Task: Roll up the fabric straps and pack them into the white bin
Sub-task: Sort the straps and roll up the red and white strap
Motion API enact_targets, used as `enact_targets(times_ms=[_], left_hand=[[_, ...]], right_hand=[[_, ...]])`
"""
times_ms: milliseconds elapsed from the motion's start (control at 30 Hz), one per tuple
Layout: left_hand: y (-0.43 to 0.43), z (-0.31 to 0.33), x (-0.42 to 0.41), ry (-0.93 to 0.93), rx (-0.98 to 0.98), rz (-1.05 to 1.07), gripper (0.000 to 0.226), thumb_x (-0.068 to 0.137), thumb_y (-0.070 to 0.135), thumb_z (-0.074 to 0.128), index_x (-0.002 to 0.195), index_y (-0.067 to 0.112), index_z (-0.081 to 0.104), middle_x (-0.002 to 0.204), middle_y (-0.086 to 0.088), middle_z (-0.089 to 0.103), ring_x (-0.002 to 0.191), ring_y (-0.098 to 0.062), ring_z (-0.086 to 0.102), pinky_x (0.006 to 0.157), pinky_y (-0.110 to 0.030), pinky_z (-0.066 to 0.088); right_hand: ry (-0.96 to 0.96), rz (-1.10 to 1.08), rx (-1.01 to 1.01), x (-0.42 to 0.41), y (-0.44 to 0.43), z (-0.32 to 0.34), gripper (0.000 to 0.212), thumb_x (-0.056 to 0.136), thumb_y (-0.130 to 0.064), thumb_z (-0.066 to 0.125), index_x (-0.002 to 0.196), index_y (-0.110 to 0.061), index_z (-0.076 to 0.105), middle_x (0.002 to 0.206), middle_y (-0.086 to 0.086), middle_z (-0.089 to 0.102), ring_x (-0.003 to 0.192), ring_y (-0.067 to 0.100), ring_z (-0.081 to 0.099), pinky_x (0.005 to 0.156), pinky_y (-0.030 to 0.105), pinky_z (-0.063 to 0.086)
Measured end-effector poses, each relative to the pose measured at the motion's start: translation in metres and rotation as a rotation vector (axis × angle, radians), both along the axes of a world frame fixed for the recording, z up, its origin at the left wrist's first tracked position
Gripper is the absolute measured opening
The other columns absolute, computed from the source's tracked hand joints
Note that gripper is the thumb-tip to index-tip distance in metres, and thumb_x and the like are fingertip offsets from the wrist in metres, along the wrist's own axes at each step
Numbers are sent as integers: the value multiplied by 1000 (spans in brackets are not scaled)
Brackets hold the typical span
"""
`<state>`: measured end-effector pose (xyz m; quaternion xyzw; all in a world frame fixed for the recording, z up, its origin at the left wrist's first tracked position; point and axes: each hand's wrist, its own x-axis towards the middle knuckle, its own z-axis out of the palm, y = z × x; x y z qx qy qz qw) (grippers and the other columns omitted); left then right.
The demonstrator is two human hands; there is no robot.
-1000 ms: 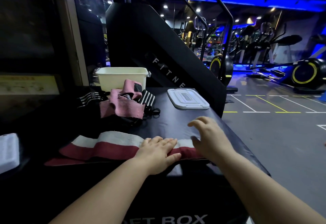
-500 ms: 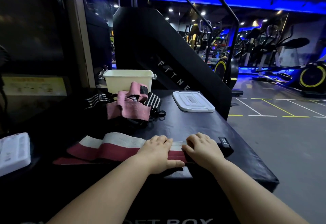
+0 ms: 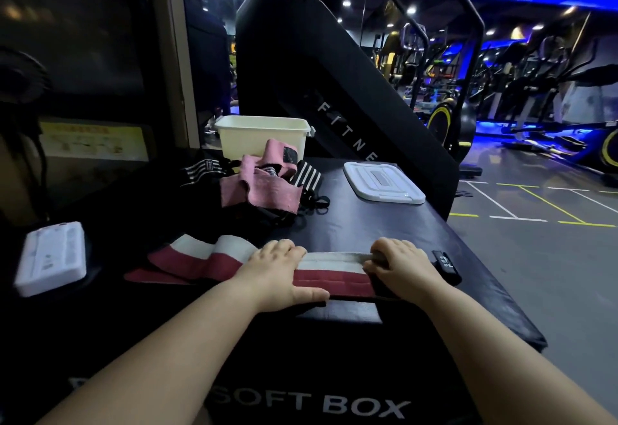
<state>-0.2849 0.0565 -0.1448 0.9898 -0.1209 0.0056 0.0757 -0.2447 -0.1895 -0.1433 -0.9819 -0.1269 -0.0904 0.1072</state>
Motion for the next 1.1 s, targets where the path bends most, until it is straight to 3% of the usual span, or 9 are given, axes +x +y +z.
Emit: enact_targets(times_ms=[267, 433, 533, 600, 667, 700, 833, 1100], left_hand=[[-6, -3, -1, 29, 31, -41, 98, 80, 82, 36, 155, 24, 11, 158, 2, 17, 146, -21, 10, 119, -38, 8], [-5, -6, 1, -9, 38, -37, 96, 79, 84, 33, 153, 23, 21, 157, 4, 22, 144, -20, 15, 119, -41, 9], [-4, -4, 1, -21, 19, -40, 92, 81, 82, 36, 151, 24, 24, 154, 4, 25, 141, -19, 18, 115, -41, 13], [-4, -3, -1, -25, 8, -37, 91, 80, 81, 38, 151, 24, 26, 152, 2, 27, 139, -21, 20, 114, -40, 16], [-3, -3, -3, -6, -1, -32, 93, 79, 82, 39, 151, 25, 23, 151, 1, 27, 138, -22, 21, 115, -39, 17], [-1, -1, -4, 12, -3, -28, 94, 79, 82, 39, 152, 25, 20, 151, 0, 26, 139, -23, 20, 116, -39, 17], [25, 4, -8, 28, 60, 34, 97, 79, 84, 34, 153, 25, 18, 153, 2, 23, 140, -23, 18, 117, -39, 16], [60, 2, -20, 40, 53, 112, 89, 82, 82, 27, 152, 29, 20, 149, 6, 24, 136, -20, 21, 117, -39, 16]], right_hand=[[-100, 57, -17, 1, -25, -6, 20, 89, -43, 62, 96, -25, 56, 102, -5, 62, 101, 25, 51, 87, 36, 37], [-82, 68, -75, 4, -10, 8, 30, 91, -41, 61, 118, -27, 60, 121, -5, 56, 124, 23, 40, 104, 31, 30], [-70, 151, 31, -1, 20, 18, 36, 93, -37, 60, 127, -25, 58, 130, -2, 54, 130, 22, 39, 107, 31, 30], [2, 165, 25, -7, 37, 13, 46, 93, -54, 49, 130, -28, 55, 136, -5, 51, 131, 18, 41, 108, 30, 31], [71, 175, -105, -13, 46, 3, 71, 86, -75, 23, 137, -32, 47, 147, -11, 43, 136, 12, 37, 111, 28, 27], [85, 169, -148, -13, 46, -1, 74, 85, -76, 17, 141, -34, 43, 151, -12, 38, 140, 10, 32, 113, 28, 23], [124, 165, -193, -10, 45, 3, 57, 98, -61, 27, 149, -36, 31, 160, -11, 23, 147, 10, 20, 119, 29, 15], [118, 163, -188, -6, 42, -2, 57, 97, -62, 26, 148, -38, 30, 157, -13, 28, 144, 9, 25, 118, 30, 18]])
